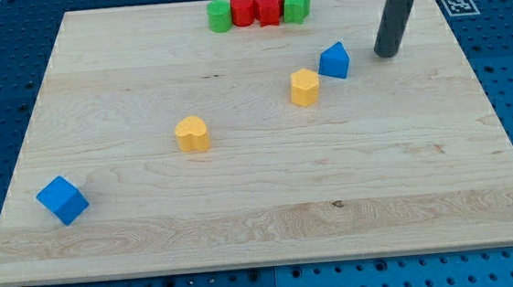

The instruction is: Push the blue triangle a bit down

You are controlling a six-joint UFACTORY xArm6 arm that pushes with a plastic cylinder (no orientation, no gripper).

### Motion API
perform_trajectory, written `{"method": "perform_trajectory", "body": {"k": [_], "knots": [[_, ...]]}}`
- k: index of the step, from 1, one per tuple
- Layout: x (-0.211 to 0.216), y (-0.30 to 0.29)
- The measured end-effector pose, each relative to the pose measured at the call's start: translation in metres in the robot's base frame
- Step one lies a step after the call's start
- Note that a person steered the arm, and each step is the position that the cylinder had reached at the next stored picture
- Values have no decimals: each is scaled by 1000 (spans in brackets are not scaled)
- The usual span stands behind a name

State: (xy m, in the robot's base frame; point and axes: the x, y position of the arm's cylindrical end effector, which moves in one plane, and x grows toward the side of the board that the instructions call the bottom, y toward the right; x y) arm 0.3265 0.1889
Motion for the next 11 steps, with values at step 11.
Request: {"method": "perform_trajectory", "body": {"k": [11], "knots": [[40, -61]]}}
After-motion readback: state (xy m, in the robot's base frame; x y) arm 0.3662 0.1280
